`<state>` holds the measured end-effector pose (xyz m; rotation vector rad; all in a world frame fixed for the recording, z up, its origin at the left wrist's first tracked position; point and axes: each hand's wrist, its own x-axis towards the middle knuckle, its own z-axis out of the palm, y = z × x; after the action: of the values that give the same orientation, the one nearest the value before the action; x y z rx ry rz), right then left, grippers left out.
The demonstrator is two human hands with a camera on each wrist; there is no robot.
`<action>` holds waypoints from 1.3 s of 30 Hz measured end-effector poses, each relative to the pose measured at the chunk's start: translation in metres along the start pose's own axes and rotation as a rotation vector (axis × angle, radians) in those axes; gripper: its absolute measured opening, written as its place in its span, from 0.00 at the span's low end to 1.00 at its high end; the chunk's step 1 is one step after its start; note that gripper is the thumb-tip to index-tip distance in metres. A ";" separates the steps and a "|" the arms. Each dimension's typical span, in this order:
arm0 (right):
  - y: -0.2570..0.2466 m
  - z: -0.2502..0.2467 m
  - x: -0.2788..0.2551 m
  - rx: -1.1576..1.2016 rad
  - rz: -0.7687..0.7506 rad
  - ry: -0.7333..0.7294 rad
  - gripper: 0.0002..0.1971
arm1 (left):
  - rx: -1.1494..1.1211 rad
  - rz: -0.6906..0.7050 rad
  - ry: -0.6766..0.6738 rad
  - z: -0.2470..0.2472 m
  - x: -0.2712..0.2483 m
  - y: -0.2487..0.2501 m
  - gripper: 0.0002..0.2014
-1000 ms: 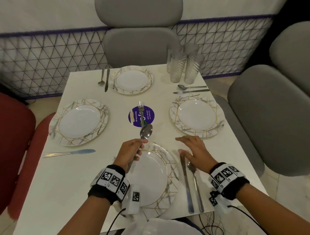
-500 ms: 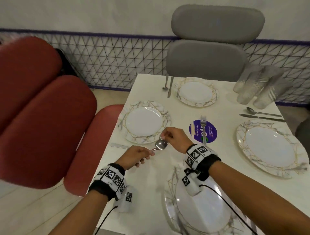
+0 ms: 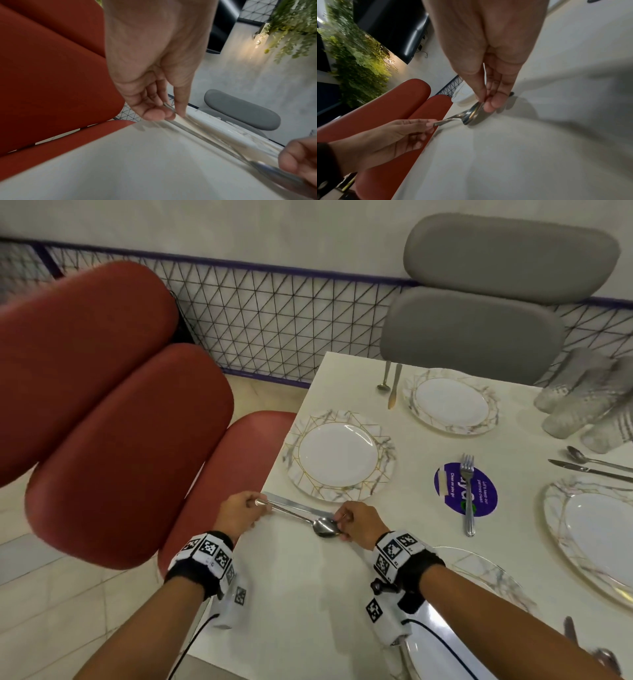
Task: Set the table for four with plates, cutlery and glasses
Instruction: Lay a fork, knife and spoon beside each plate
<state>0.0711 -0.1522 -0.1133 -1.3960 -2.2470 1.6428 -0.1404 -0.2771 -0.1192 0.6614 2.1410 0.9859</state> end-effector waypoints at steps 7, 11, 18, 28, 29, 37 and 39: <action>0.004 0.003 -0.006 0.076 -0.002 0.029 0.13 | 0.172 0.098 0.141 0.005 -0.003 -0.009 0.15; 0.009 0.002 -0.016 0.063 -0.029 0.073 0.07 | 0.118 0.068 0.219 0.000 -0.004 -0.017 0.14; 0.013 0.004 -0.023 -0.001 -0.085 0.070 0.09 | 0.066 0.008 0.216 0.001 -0.001 -0.024 0.08; 0.012 0.007 -0.023 -0.005 -0.093 0.072 0.08 | 0.048 0.007 0.223 0.001 0.001 -0.027 0.05; 0.013 0.007 -0.023 -0.007 -0.098 0.071 0.08 | 0.049 0.011 0.223 0.001 0.000 -0.026 0.06; 0.015 0.006 -0.024 -0.054 -0.141 0.061 0.08 | 0.066 0.018 0.236 0.000 -0.001 -0.025 0.08; 0.016 0.007 -0.023 -0.049 -0.139 0.067 0.08 | 0.068 0.013 0.236 0.001 -0.003 -0.023 0.08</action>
<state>0.0916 -0.1718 -0.1179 -1.2532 -2.3040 1.4867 -0.1421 -0.2921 -0.1368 0.6177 2.3875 1.0467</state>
